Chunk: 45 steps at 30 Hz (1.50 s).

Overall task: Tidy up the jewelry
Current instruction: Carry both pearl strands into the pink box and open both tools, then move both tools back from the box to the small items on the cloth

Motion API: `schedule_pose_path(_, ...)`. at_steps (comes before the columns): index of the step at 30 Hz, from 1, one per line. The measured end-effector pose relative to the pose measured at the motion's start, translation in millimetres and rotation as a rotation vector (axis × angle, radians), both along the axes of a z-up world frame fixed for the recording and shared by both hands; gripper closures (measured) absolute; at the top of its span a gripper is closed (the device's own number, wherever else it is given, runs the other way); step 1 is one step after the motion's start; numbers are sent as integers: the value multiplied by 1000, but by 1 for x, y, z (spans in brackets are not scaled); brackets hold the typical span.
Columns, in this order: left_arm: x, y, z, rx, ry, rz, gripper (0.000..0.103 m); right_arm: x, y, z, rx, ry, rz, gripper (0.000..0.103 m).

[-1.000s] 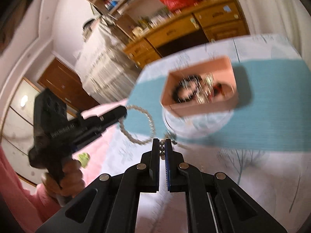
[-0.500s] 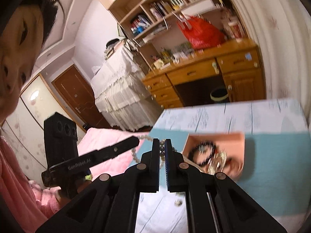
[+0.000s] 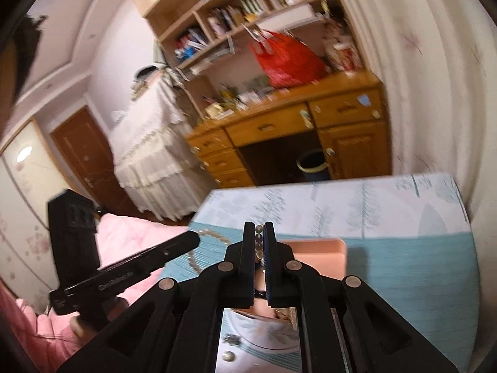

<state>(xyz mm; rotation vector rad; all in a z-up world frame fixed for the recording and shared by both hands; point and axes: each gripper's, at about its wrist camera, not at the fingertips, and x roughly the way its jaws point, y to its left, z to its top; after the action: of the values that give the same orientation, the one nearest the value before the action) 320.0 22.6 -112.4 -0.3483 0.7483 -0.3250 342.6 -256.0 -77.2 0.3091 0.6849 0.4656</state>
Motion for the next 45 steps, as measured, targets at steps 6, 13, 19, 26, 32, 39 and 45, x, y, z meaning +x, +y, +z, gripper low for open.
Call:
schedule_pose_path(6,16,-14,-41,35,87,-16,98,13,2,-62,-52,98,-47,99)
schedule_pose_path(13,28,-13,-78,67,245,32,97,22,4,-127,-73,225,-101,47)
schedule_pose_path(19,24,-6,-81,109,262,80,66,19,7,-130,-114,216,-97,33)
schedule_pose_path(26,9,0,-68,142,265,95,59,11,13,-110,-105,245,-76,15)
schedule_pose_path(32,-9,11,-51,155,244,104,50,-4,16,-83,-81,212,-66,11)
schedule_pose_path(39,-46,24,-46,149,251,109,39,-35,32,-78,-89,189,27,10)
schedule_pose_path(45,-72,33,-74,141,374,118,39,-56,41,-107,11,289,113,10)
